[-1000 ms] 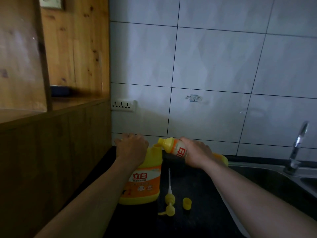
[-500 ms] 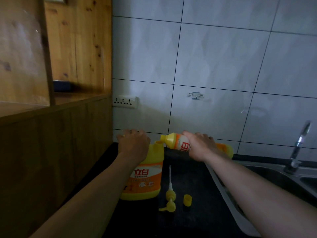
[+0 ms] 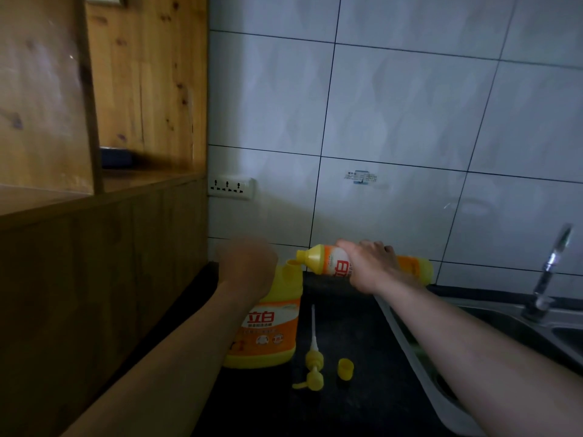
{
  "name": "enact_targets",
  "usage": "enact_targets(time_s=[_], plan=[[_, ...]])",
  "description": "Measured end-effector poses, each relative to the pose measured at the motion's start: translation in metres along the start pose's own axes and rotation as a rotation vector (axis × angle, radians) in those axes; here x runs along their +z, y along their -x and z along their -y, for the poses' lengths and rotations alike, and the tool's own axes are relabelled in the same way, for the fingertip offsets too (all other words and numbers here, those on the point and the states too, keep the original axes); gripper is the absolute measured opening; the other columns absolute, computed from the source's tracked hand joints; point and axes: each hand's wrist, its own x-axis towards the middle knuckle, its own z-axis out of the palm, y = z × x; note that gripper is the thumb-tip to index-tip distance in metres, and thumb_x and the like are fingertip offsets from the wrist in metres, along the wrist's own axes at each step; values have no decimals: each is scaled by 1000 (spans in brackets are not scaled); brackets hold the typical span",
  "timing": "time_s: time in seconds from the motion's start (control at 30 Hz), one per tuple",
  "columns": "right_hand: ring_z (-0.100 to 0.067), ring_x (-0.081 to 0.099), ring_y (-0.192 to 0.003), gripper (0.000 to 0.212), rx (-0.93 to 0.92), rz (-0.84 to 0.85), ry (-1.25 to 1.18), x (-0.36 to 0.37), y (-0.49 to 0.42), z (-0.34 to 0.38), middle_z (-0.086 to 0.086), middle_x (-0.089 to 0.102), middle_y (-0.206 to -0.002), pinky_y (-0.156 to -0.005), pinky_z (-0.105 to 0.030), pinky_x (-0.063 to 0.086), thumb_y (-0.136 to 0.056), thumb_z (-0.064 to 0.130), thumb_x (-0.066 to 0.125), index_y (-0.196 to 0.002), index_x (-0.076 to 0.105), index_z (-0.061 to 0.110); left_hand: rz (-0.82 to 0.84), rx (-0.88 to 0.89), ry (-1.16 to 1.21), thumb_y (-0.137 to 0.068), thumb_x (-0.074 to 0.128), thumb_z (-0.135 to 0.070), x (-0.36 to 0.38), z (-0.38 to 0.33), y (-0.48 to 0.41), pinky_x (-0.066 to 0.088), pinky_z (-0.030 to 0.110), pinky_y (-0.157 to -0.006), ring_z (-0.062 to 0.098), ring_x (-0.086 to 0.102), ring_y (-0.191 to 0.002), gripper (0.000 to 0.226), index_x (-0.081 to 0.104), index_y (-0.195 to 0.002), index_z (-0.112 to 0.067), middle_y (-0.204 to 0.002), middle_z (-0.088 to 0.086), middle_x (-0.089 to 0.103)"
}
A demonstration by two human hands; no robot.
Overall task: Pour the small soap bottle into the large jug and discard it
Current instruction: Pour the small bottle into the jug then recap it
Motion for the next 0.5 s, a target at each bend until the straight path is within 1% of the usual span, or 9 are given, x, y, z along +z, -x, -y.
enact_targets(time_s=[0.27,0.5], plan=[[-33,52,-111,53,10,2,0,-3,-1,1,-9,59,-115,-98,-46,38,-78,13,70,-123,48,31,-10,3,-3,-97,34,-25,2,0,-1,39,48,-92,32,50,-110,27,53,-109,-9,-116,13,58],[-34,50,-112,54,7,3,24,-7,-3,6,-10,58,-116,-98,-46,38,-78,13,70,-124,47,32,-38,7,-19,-97,34,-24,1,0,2,40,46,-88,31,51,-106,25,54,-104,-10,-110,12,60]])
